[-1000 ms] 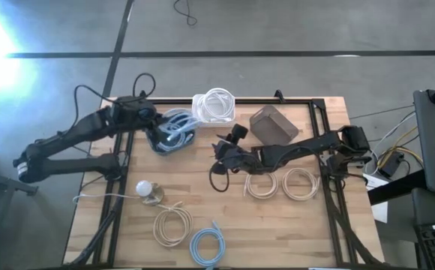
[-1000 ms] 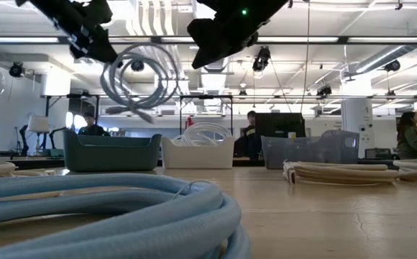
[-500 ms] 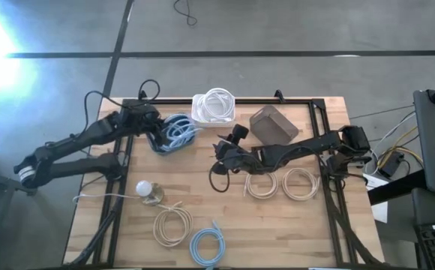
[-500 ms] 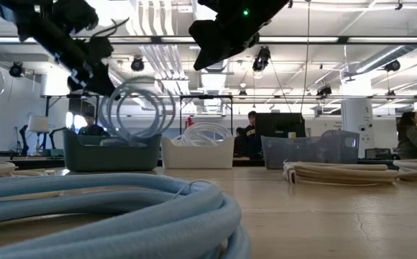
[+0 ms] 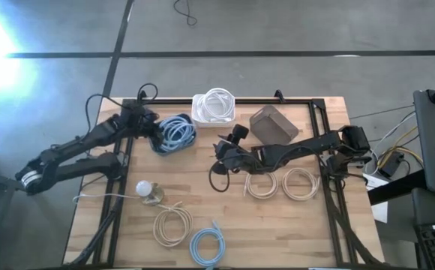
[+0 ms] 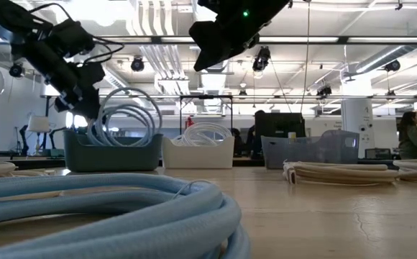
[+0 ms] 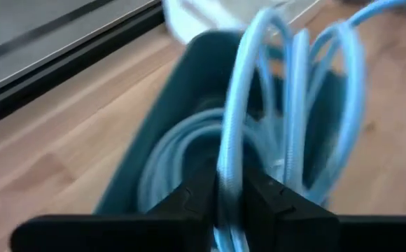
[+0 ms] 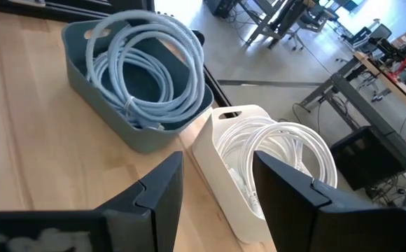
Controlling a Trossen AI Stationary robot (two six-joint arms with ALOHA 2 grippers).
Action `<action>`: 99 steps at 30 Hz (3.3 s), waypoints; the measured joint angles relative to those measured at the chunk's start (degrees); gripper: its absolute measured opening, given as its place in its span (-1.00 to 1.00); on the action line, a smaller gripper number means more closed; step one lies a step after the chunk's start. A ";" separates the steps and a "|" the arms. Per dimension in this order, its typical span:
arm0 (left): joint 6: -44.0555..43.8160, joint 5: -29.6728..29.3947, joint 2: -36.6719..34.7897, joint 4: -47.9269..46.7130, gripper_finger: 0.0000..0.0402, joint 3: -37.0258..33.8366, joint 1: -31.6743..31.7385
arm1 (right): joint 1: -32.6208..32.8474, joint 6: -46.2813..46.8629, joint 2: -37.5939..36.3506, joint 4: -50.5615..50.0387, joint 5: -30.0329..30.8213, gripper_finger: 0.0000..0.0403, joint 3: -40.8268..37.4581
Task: Sort HDMI cables
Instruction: Put the top blue HDMI cable into the blue bin, then put the blue HDMI cable into the blue bin
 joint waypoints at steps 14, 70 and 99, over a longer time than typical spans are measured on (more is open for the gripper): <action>3.36 -16.53 0.02 -8.11 -0.14 3.31 0.00 | 0.04 5.42 0.02 -3.45 -0.23 -0.16 0.00; -0.21 22.42 -0.33 28.83 -0.17 1.31 -34.91 | 12.43 27.55 23.14 -10.43 -50.70 -0.17 20.57; 0.53 20.33 0.00 24.67 -0.21 1.07 -44.59 | 15.83 34.75 39.30 -37.04 -47.61 -0.82 43.00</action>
